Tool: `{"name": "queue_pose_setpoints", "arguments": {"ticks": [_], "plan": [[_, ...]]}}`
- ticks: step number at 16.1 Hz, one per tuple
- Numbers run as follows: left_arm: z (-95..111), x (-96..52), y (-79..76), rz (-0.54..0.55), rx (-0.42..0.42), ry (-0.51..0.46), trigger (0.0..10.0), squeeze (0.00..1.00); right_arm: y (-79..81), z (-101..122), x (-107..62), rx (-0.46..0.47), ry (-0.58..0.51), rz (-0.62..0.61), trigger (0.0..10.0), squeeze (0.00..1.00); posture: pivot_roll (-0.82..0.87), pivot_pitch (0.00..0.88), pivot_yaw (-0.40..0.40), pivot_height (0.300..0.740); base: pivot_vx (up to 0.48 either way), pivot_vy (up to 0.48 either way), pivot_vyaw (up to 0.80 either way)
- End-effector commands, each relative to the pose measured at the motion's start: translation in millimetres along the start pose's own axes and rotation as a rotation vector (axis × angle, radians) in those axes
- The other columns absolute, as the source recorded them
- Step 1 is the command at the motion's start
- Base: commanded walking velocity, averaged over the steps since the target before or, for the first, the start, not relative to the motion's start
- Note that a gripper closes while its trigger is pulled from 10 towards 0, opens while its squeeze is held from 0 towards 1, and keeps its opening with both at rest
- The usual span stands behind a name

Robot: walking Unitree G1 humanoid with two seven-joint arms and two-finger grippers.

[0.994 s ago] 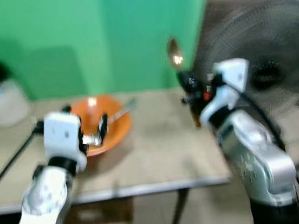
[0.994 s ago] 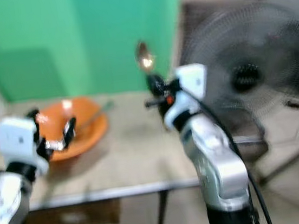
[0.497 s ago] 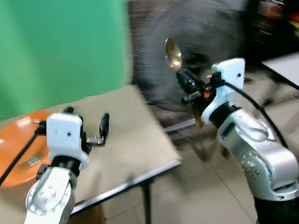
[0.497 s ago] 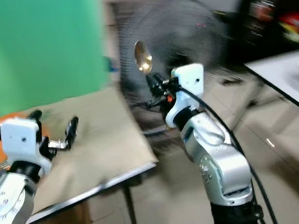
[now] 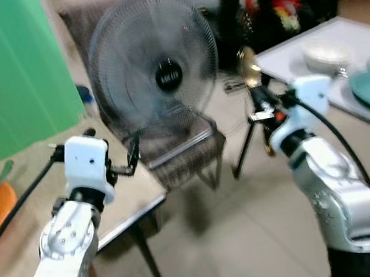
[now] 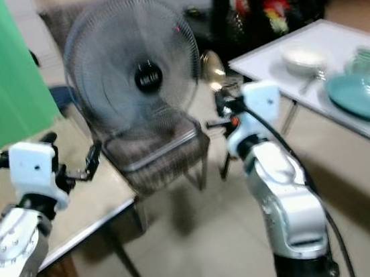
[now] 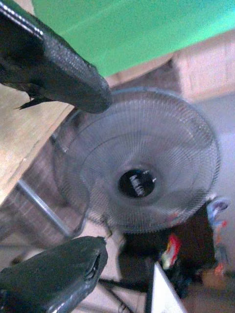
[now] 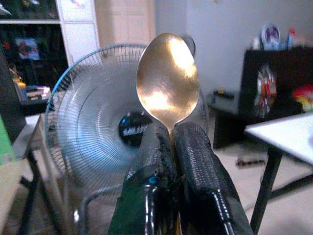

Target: Setting the table

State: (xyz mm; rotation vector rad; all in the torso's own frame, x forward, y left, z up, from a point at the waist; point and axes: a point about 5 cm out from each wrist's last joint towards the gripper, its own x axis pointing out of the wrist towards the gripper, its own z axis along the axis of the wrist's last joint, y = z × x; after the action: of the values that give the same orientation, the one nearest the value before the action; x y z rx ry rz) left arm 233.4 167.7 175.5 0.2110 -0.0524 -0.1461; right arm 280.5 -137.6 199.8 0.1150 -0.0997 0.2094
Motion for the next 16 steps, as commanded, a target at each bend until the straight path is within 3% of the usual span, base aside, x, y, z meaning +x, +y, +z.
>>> {"name": "queue_pose_setpoints", "arguments": {"ticks": [1,8,16], "plan": [[-3,0.9,-0.7,-0.002,0.015,0.016,10.0,0.00,-3.8,-1,-3.2,-0.015,0.001,-0.028,10.0,0.00,0.09,0.000,-0.042,0.740,0.000,0.000,-0.80],[-10,1.4,-1.6,0.021,-0.001,0.019,10.0,0.00,-18.9,-13,-10.5,-0.062,0.037,-0.117,10.0,0.00,0.07,0.000,-0.055,0.740,0.000,0.000,-0.80],[-16,-5.0,3.2,0.058,0.009,0.015,10.0,0.00,-45.5,-21,-35.2,-0.154,0.065,-0.207,10.0,0.00,0.06,0.000,-0.051,0.740,0.000,0.000,-0.80]]}}
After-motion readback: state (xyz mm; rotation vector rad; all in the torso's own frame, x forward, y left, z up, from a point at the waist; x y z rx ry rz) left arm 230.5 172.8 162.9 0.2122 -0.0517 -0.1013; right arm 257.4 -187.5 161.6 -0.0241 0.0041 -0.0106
